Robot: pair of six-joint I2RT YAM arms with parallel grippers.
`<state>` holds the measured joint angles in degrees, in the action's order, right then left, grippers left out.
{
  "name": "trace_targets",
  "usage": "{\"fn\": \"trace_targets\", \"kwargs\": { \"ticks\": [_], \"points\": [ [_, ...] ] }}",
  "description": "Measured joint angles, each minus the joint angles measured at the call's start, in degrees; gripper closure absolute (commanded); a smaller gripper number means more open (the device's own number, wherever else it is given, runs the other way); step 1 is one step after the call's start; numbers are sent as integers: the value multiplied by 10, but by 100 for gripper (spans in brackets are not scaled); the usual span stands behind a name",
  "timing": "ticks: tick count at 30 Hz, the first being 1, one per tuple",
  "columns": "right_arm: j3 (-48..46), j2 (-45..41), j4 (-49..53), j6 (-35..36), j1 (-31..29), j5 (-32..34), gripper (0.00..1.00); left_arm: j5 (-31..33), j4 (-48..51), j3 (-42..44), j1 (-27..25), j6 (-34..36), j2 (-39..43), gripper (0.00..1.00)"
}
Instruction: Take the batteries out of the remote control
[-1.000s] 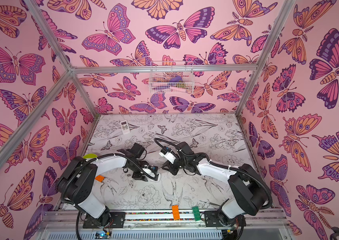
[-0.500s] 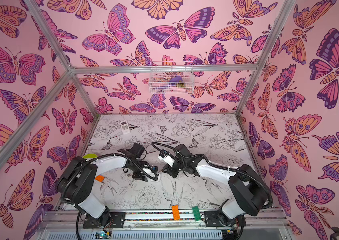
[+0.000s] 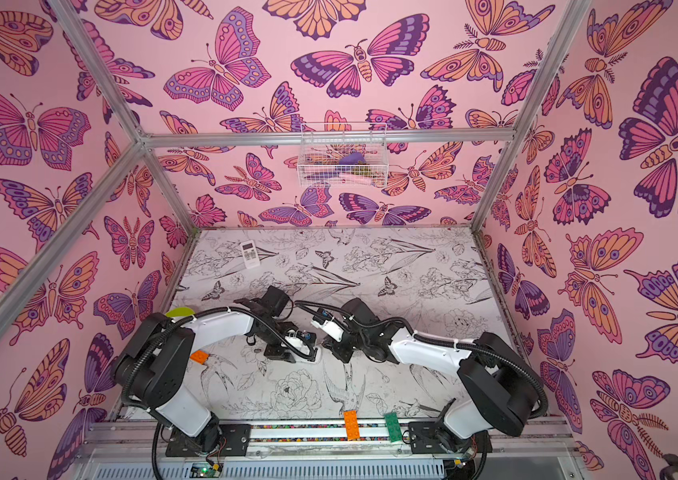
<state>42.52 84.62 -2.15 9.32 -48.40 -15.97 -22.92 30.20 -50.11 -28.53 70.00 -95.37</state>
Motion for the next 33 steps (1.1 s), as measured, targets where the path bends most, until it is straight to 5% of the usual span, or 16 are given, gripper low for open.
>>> {"fn": "trace_targets", "kwargs": {
  "ticks": [23, 33],
  "points": [
    [-22, -26, -7, 10, -39, 79, 100, 0, -2, 1, 0, 0, 0, 49],
    [-22, -15, -39, -3, -37, 61, 100, 0, -2, 2, 0, 0, 1, 49]
  ]
}}
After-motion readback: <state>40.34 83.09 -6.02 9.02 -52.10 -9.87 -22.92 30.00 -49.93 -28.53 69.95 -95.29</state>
